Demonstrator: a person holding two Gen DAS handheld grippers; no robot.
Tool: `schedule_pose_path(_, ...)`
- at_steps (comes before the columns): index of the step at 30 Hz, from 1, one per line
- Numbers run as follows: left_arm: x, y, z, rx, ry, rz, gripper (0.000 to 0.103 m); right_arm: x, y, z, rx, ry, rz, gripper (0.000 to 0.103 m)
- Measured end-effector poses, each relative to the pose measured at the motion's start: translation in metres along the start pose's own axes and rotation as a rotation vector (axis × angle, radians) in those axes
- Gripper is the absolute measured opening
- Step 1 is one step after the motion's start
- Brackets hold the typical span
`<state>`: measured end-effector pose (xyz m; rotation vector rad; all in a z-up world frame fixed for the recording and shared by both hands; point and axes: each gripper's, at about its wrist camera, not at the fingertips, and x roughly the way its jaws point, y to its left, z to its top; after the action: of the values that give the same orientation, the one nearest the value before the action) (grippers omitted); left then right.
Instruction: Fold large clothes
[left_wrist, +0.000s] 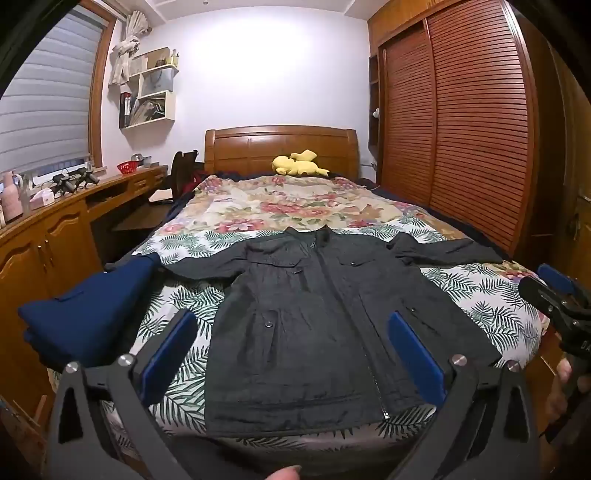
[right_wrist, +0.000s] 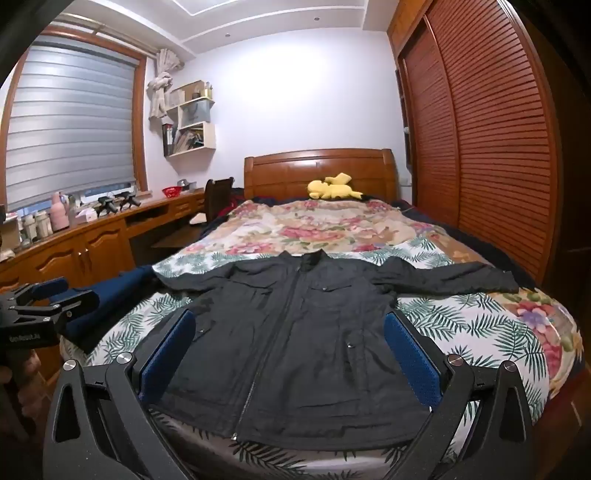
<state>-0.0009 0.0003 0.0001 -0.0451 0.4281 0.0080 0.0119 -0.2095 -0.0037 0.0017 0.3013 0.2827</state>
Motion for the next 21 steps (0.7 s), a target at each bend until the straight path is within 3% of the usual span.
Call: schedule_pose_path(21,-0.0088,-0.0014,0.0066,0.012,-0.012,0.014,0.103,0.0021,0.0036,-0.0017,0.002,0.000,-0.002,0.103)
